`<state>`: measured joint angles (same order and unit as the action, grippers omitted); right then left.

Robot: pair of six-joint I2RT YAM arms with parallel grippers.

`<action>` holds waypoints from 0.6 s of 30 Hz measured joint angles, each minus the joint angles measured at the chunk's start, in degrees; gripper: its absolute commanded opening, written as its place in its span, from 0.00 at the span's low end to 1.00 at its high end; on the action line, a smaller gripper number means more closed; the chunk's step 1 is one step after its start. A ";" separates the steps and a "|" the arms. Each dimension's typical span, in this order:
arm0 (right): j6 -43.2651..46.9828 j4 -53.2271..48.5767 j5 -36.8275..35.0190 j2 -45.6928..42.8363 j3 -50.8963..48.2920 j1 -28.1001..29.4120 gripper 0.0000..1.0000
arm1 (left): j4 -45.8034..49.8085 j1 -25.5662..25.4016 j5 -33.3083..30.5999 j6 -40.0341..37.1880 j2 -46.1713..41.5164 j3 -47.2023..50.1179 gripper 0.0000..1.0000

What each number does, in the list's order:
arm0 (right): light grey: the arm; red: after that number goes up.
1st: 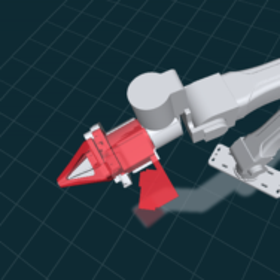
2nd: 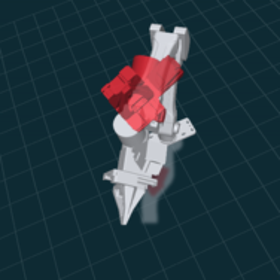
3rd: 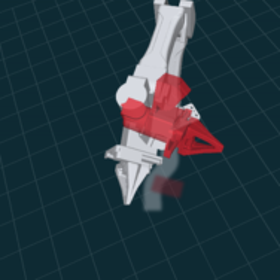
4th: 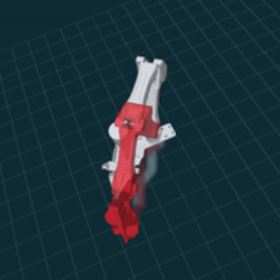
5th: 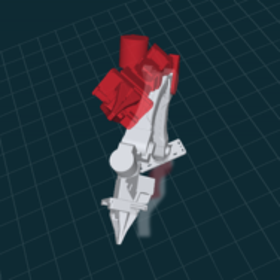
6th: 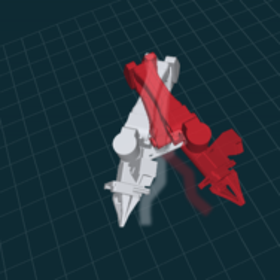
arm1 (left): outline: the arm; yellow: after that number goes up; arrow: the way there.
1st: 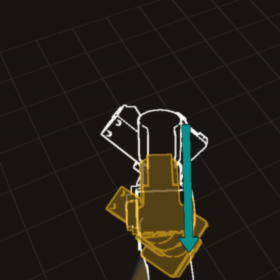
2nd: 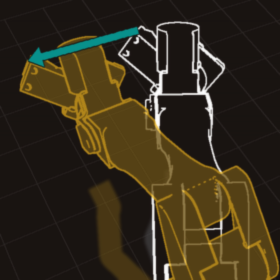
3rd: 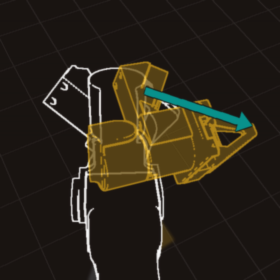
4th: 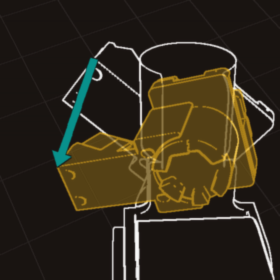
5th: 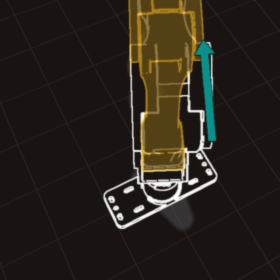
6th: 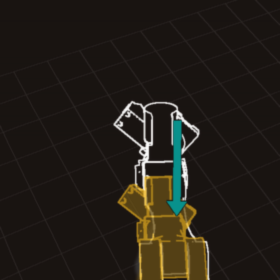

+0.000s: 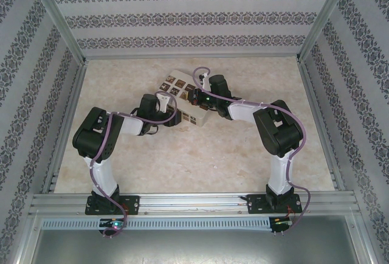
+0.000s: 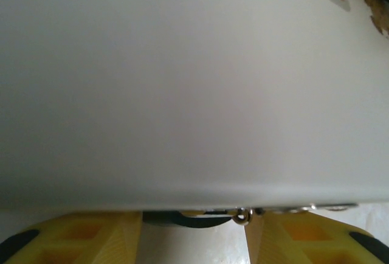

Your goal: Unlock the padlock with the key

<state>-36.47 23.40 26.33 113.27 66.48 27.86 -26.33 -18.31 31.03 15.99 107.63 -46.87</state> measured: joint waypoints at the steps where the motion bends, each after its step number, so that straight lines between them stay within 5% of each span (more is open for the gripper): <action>1: 0.07 0.00 -0.07 0.00 0.02 0.00 0.00 | 0.44 -0.17 -0.31 -0.20 0.00 -0.26 0.48; 18: 0.66 -0.44 -0.66 -0.39 -0.02 0.04 0.00 | 4.74 -1.01 -2.75 -0.94 0.00 -2.38 0.32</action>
<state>-35.81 22.96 25.67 112.88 66.46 27.90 -21.58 -19.31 28.27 15.05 107.63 -49.25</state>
